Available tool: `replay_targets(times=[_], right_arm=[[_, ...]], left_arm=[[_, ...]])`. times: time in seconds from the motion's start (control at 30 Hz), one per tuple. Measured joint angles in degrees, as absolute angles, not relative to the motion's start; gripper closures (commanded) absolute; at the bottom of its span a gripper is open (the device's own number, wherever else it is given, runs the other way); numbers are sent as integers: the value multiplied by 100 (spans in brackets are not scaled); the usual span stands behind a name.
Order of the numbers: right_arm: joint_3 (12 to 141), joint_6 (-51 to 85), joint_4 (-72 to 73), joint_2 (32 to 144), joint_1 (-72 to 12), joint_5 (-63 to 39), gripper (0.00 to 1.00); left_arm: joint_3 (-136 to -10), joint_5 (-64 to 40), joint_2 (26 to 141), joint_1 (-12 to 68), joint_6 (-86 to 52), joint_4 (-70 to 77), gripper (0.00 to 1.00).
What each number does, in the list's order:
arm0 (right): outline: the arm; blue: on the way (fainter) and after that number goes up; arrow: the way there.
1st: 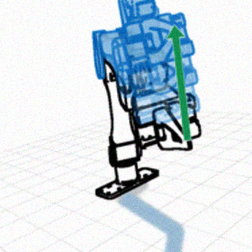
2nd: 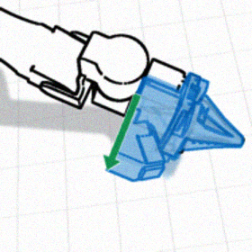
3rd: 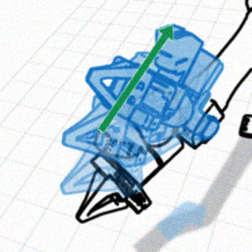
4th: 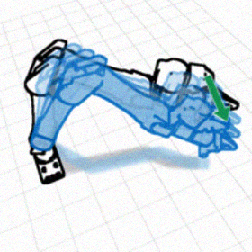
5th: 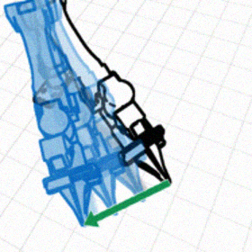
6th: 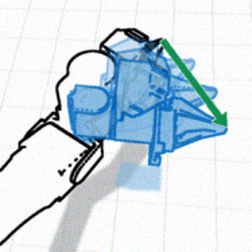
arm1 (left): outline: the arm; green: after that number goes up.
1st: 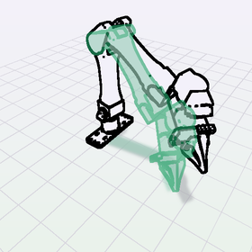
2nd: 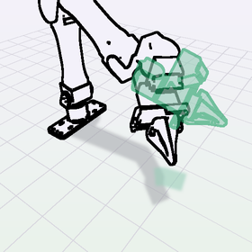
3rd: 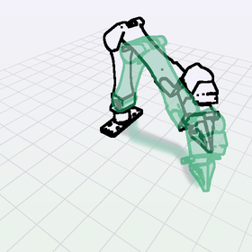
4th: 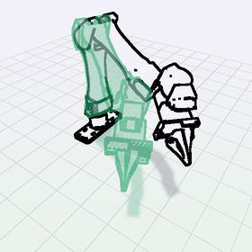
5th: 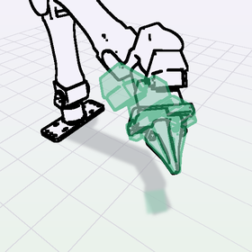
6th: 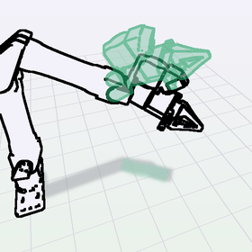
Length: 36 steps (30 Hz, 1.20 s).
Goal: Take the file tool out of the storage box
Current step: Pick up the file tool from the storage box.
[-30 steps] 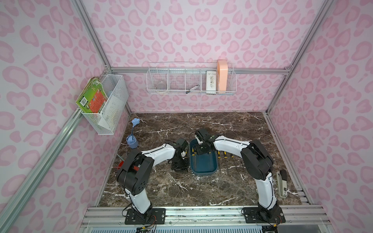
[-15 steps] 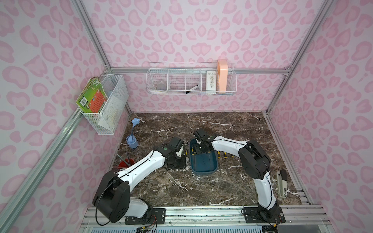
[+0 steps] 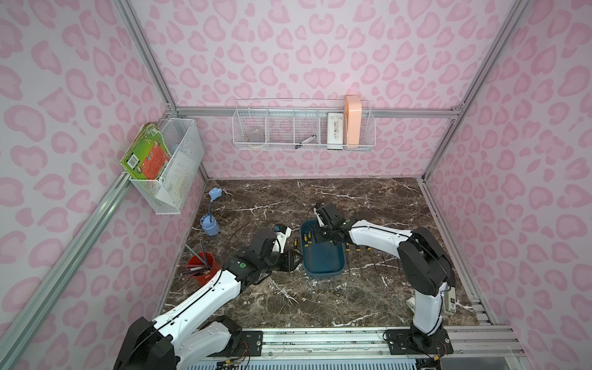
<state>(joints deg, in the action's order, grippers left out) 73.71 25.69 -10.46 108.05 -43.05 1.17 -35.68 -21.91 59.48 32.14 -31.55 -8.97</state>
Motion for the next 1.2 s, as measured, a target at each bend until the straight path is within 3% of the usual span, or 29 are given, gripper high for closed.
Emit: replay_targets(times=[0.27, 0.33, 0.37, 0.47, 0.63, 0.97, 1.2], right_arm=[[5846, 2451, 974, 9085, -4125, -493, 100], [5170, 2637, 1750, 8606, -4023, -917, 100], [4895, 2755, 2091, 8394, -3986, -1133, 100], [4491, 3039, 2928, 7985, -3942, -1645, 100], [4136, 3505, 4187, 7725, -3966, -2351, 100], [3959, 4626, 5870, 8235, -3938, -3118, 100], [3994, 4821, 6149, 8313, -3953, -3264, 100]], left_arm=[[-3201, -2672, 5710, 3262, -3339, 301, 42], [-3072, -2808, 5739, 3273, -3479, 628, 24], [-3000, -2888, 5763, 3293, -3522, 840, 20], [-2906, -3079, 5835, 3428, -3675, 1317, 19], [-2705, -3315, 5981, 3605, -3704, 2217, 25], [-2674, -3548, 6252, 3669, -3754, 3006, 33], [-2735, -3708, 6565, 3671, -3824, 3197, 51]])
